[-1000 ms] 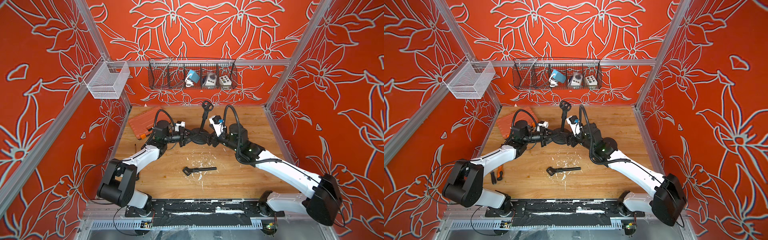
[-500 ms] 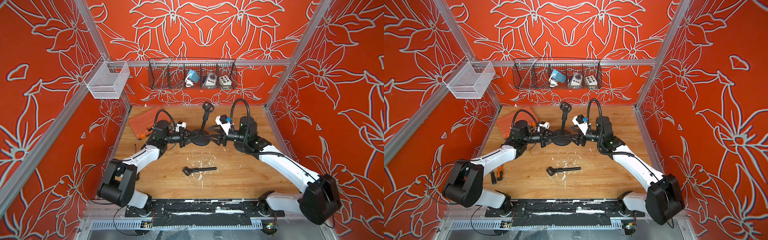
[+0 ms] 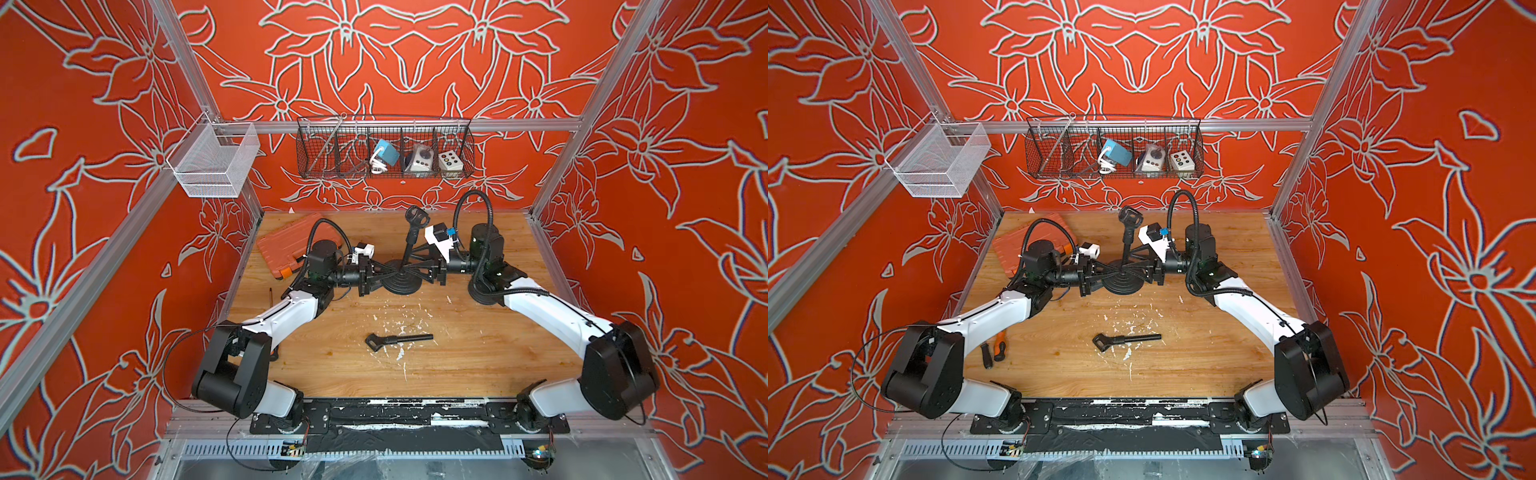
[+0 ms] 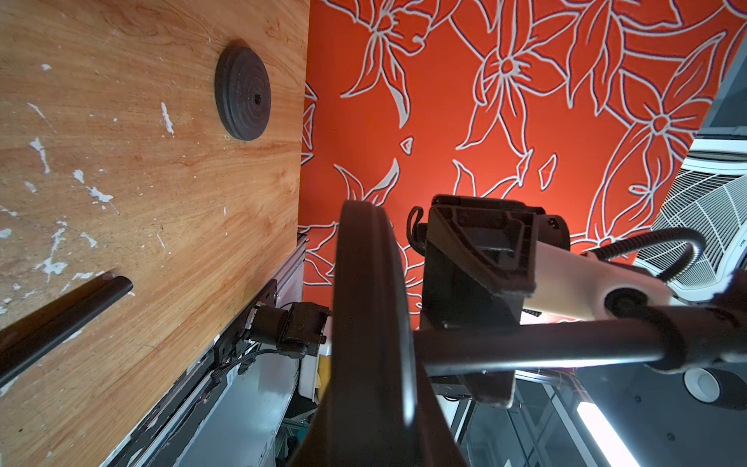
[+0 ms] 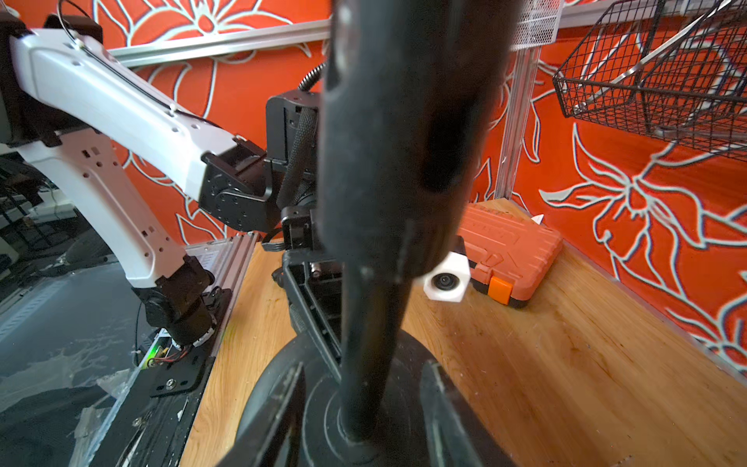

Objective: Assemble a microphone stand
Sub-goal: Screw the microphone stand pole into the microphone stand base.

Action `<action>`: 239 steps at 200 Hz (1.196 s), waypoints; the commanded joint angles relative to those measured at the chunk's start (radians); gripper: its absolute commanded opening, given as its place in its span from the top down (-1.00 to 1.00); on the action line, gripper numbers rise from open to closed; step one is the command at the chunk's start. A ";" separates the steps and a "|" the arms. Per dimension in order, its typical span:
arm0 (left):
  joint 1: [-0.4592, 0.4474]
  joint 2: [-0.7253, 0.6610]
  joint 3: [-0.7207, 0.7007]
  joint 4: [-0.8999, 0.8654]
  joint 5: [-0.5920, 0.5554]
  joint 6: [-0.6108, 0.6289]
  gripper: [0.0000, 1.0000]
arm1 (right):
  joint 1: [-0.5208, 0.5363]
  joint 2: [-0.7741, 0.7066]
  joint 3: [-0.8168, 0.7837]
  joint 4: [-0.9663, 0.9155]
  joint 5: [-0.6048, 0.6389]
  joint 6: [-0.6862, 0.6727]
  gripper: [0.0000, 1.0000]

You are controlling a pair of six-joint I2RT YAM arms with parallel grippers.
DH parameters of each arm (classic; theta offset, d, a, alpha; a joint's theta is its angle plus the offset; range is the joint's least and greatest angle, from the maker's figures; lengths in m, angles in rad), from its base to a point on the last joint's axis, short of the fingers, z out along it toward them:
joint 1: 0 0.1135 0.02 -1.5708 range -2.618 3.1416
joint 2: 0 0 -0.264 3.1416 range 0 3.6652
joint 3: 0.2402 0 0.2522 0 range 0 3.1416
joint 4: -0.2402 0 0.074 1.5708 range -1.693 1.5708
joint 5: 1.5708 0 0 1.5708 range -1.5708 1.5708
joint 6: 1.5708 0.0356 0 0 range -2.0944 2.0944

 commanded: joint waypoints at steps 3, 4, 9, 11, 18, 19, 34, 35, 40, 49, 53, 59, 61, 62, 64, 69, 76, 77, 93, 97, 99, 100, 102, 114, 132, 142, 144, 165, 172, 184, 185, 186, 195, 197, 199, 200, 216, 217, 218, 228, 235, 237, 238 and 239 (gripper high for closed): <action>0.004 -0.042 0.042 0.058 0.041 0.011 1.00 | -0.003 0.025 0.034 0.130 -0.052 0.089 0.16; 0.004 -0.041 0.042 0.059 0.041 0.012 1.00 | -0.002 0.026 0.034 0.133 -0.054 0.092 0.17; 0.005 -0.043 0.042 0.054 0.039 0.012 1.00 | -0.001 0.030 0.033 0.146 -0.059 0.103 0.21; 0.004 -0.043 0.042 0.053 0.039 0.012 1.00 | -0.001 0.032 0.032 0.152 -0.061 0.107 0.21; 0.004 -0.044 0.042 0.050 0.037 0.013 1.00 | -0.001 0.038 0.031 0.170 -0.065 0.123 0.23; 0.004 -0.044 0.043 0.049 0.037 0.013 1.00 | 0.000 0.039 0.031 0.172 -0.066 0.125 0.23; 0.004 -0.045 0.051 0.025 0.031 0.029 1.00 | 0.002 0.047 0.023 0.213 -0.077 0.159 0.27; 0.004 -0.045 0.052 0.024 0.031 0.029 1.00 | 0.002 0.047 0.022 0.217 -0.077 0.161 0.28; 0.004 -0.044 0.056 0.014 0.030 0.035 1.00 | 0.003 0.048 0.018 0.228 -0.080 0.171 0.32; 0.004 -0.042 0.060 0.010 0.027 0.040 1.00 | 0.004 0.047 0.009 0.245 -0.082 0.184 0.43; 0.004 -0.044 0.063 0.009 0.025 0.041 1.00 | 0.004 0.046 0.004 0.251 -0.076 0.190 0.51; 0.004 -0.042 0.064 0.007 0.023 0.042 1.00 | 0.004 0.043 -0.005 0.260 -0.065 0.196 0.66; 0.004 -0.041 0.063 0.007 0.023 0.042 1.00 | 0.004 0.042 -0.008 0.262 -0.062 0.197 0.72; 0.004 -0.041 0.063 0.008 0.024 0.042 1.00 | 0.005 0.041 -0.009 0.264 -0.059 0.198 0.75; 0.004 -0.040 0.065 0.008 0.022 0.042 1.00 | 0.005 0.040 -0.012 0.267 -0.055 0.199 0.81; 0.004 -0.037 0.067 0.008 0.019 0.043 1.00 | 0.004 0.036 -0.021 0.272 -0.037 0.202 0.99; 0.004 -0.034 0.068 0.008 0.018 0.043 1.00 | 0.006 0.030 -0.034 0.273 -0.006 0.204 1.00; 0.004 -0.033 0.068 0.009 0.017 0.044 1.00 | 0.005 0.030 -0.035 0.272 0.000 0.204 1.00; 0.004 -0.027 0.071 0.013 0.016 0.041 1.00 | 0.013 0.011 -0.063 0.252 0.095 0.202 1.00; 0.004 -0.026 0.072 0.015 0.015 0.041 1.00 | 0.015 0.002 -0.072 0.242 0.137 0.201 1.00; 0.004 -0.027 0.071 0.014 0.014 0.041 1.00 | 0.018 -0.002 -0.078 0.237 0.159 0.199 1.00; 0.004 -0.026 0.073 0.014 0.014 0.041 1.00 | 0.020 -0.005 -0.080 0.232 0.171 0.198 1.00; 0.004 -0.025 0.073 0.014 0.014 0.041 1.00 | 0.023 -0.009 -0.086 0.226 0.200 0.197 1.00; 0.004 -0.023 0.073 0.014 0.011 0.043 1.00 | 0.056 -0.050 -0.108 0.150 0.390 0.168 1.00; 0.004 -0.021 0.073 0.013 0.002 0.047 1.00 | 0.165 -0.112 -0.073 -0.103 0.822 0.094 1.00; 0.004 -0.020 0.073 0.016 -0.001 0.048 1.00 | 0.216 -0.121 -0.040 -0.221 1.030 0.104 1.00; 0.004 -0.020 0.073 0.018 -0.002 0.048 1.00 | 0.224 -0.121 -0.036 -0.237 1.063 0.109 1.00; 0.004 -0.018 0.072 0.031 -0.013 0.046 1.00 | 0.291 -0.122 -0.042 -0.266 1.304 0.165 1.00; 0.004 -0.017 0.072 0.033 -0.015 0.045 1.00 | 0.306 -0.119 -0.036 -0.286 1.329 0.175 1.00; 0.004 -0.017 0.072 0.035 -0.016 0.044 1.00 | 0.307 -0.121 -0.042 -0.274 1.305 0.175 1.00; 0.004 -0.017 0.072 0.034 -0.017 0.044 1.00 | 0.307 -0.122 -0.042 -0.269 1.301 0.174 1.00; 0.004 -0.017 0.071 0.034 -0.016 0.044 1.00 | 0.307 -0.121 -0.044 -0.265 1.290 0.174 1.00; 0.005 -0.017 0.070 0.035 -0.018 0.044 1.00 | 0.301 -0.129 -0.051 -0.240 1.236 0.160 1.00; 0.005 -0.017 0.070 0.034 -0.018 0.043 1.00 | 0.299 -0.130 -0.051 -0.236 1.215 0.154 1.00; 0.005 -0.017 0.071 0.033 -0.018 0.042 1.00 | 0.296 -0.133 -0.052 -0.232 1.195 0.148 0.93; 0.005 -0.017 0.070 0.033 -0.018 0.042 1.00 | 0.294 -0.133 -0.052 -0.231 1.180 0.145 0.88; 0.009 -0.019 0.069 0.031 -0.022 0.041 1.00 | 0.271 -0.157 -0.052 -0.211 0.987 0.091 0.01; 0.009 -0.018 0.069 0.030 -0.022 0.041 1.00 | 0.269 -0.158 -0.052 -0.210 0.978 0.086 -0.02; 0.010 -0.019 0.069 0.030 -0.023 0.041 1.00 | 0.269 -0.159 -0.052 -0.209 0.968 0.083 -0.06; 0.014 -0.020 0.069 0.025 -0.029 0.039 1.00 | 0.252 -0.180 -0.055 -0.205 0.865 0.058 -0.30; 0.016 -0.021 0.070 0.023 -0.031 0.039 1.00 | 0.232 -0.194 -0.062 -0.199 0.787 0.046 -0.40; 0.017 -0.020 0.069 0.023 -0.032 0.039 1.00 | 0.227 -0.198 -0.064 -0.195 0.765 0.042 -0.42; 0.017 -0.020 0.069 0.023 -0.031 0.039 1.00 | 0.224 -0.199 -0.065 -0.193 0.754 0.041 -0.43; 0.017 -0.020 0.069 0.023 -0.031 0.039 1.00 | 0.219 -0.200 -0.067 -0.191 0.742 0.040 -0.43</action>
